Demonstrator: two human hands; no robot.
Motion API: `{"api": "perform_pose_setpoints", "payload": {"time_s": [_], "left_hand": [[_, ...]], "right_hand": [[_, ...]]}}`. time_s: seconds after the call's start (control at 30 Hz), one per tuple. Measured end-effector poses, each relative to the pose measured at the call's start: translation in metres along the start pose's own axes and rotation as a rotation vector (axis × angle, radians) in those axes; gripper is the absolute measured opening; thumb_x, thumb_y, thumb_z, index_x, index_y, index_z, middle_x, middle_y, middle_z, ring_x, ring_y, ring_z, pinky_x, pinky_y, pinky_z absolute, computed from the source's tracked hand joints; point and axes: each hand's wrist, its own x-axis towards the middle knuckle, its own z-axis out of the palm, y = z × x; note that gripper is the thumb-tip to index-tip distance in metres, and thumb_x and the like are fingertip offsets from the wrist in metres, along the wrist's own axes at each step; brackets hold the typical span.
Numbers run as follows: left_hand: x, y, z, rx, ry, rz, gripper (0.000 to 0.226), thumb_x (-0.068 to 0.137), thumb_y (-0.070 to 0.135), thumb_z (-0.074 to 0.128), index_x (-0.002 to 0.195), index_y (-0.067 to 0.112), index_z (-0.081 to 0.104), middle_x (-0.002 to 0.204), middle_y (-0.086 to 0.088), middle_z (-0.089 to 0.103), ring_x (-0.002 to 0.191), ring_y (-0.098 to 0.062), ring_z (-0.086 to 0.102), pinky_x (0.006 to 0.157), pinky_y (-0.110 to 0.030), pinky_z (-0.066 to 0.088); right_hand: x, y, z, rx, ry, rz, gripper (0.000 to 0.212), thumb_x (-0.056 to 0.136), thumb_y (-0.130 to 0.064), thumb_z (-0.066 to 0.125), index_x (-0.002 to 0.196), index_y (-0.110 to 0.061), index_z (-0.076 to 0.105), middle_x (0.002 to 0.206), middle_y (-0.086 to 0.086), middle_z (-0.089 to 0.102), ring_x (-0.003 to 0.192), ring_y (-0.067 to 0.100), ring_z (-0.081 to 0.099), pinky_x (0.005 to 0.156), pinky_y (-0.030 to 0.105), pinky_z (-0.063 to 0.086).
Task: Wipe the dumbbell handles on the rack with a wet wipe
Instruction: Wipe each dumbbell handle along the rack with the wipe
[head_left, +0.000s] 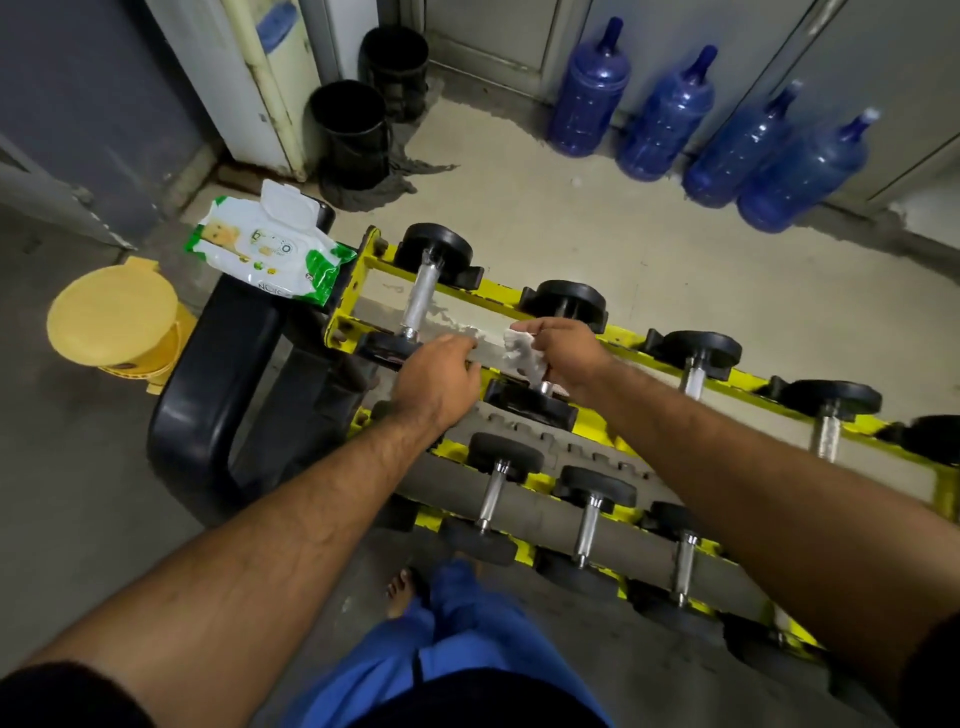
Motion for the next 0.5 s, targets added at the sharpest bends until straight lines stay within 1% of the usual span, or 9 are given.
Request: {"api": "perform_pose_setpoints", "payload": {"time_s": [0.03,0.07,0.13,0.2,0.23,0.27,0.33,0.43,0.5], "left_hand": [[-0.003,0.004,0.005,-0.005,-0.015,0.014,0.038,0.097,0.024,0.055,0.133,0.014,0.059,0.129,-0.005,0.061,0.115,-0.024,0.058,0.095,-0.037,0.049],[-0.005,0.007,0.01,-0.012,-0.032,0.023,0.037,0.097,0.024,0.055,0.133,0.015,0.059,0.129,-0.005,0.061,0.115,-0.024,0.058,0.094,-0.037,0.049],[-0.01,0.012,0.021,-0.03,-0.055,0.025,0.036,0.096,0.024,0.055,0.131,0.016,0.059,0.128,-0.004,0.061,0.114,-0.024,0.058,0.091,-0.038,0.05],[-0.015,0.018,0.03,-0.052,-0.055,0.003,0.034,0.096,0.024,0.056,0.129,0.017,0.06,0.126,-0.004,0.062,0.112,-0.024,0.059,0.089,-0.04,0.052],[-0.018,0.021,0.034,-0.062,-0.055,-0.006,0.032,0.095,0.023,0.057,0.127,0.017,0.062,0.123,-0.004,0.063,0.11,-0.024,0.059,0.086,-0.039,0.052],[-0.021,0.025,0.038,-0.07,-0.059,-0.01,0.03,0.095,0.022,0.057,0.124,0.016,0.063,0.12,-0.004,0.063,0.108,-0.024,0.06,0.082,-0.036,0.051],[-0.024,0.033,0.045,-0.085,-0.065,-0.013,0.026,0.096,0.02,0.057,0.12,0.015,0.064,0.115,-0.003,0.064,0.103,-0.022,0.061,0.075,-0.032,0.048],[-0.023,0.043,0.058,-0.104,-0.053,-0.034,0.027,0.096,0.02,0.056,0.121,0.016,0.063,0.116,-0.002,0.063,0.103,-0.021,0.06,0.082,-0.037,0.054],[-0.021,0.05,0.071,-0.103,-0.038,-0.043,0.024,0.095,0.02,0.057,0.118,0.016,0.064,0.113,-0.002,0.064,0.101,-0.021,0.06,0.082,-0.037,0.053]], "right_hand": [[-0.004,0.003,-0.005,0.062,0.012,0.033,0.027,0.089,-0.007,0.049,0.099,-0.012,0.074,0.107,0.017,0.066,0.077,0.026,0.062,0.055,0.027,0.048],[-0.007,0.005,-0.011,0.122,0.012,0.066,0.03,0.084,-0.012,0.052,0.103,-0.011,0.074,0.11,0.017,0.065,0.081,0.029,0.063,0.061,0.029,0.049],[-0.015,0.008,-0.021,0.236,-0.006,0.108,0.034,0.08,-0.01,0.05,0.108,-0.006,0.069,0.104,0.016,0.066,0.077,0.028,0.066,0.071,0.034,0.048],[-0.018,0.013,-0.03,0.284,-0.005,0.116,0.026,0.089,-0.004,0.051,0.111,-0.003,0.066,0.092,0.013,0.066,0.067,0.022,0.066,0.062,0.028,0.052],[-0.019,0.015,-0.034,0.291,0.001,0.111,0.027,0.092,0.0,0.05,0.113,-0.003,0.066,0.092,0.012,0.065,0.066,0.021,0.065,0.056,0.026,0.052],[-0.02,0.019,-0.039,0.278,0.011,0.101,0.03,0.091,0.005,0.047,0.113,-0.004,0.067,0.094,0.012,0.065,0.069,0.021,0.065,0.055,0.026,0.054],[-0.018,0.026,-0.048,0.214,0.023,0.071,0.039,0.088,0.014,0.042,0.108,-0.006,0.068,0.097,0.013,0.066,0.077,0.022,0.065,0.059,0.028,0.056],[-0.009,0.037,-0.063,0.059,0.075,0.018,0.044,0.086,0.019,0.044,0.113,-0.006,0.069,0.112,0.016,0.068,0.094,0.026,0.065,0.08,0.037,0.057],[-0.001,0.043,-0.071,-0.034,0.113,-0.064,0.041,0.089,0.016,0.048,0.115,-0.007,0.07,0.118,0.015,0.069,0.104,0.027,0.065,0.087,0.036,0.055]]}}
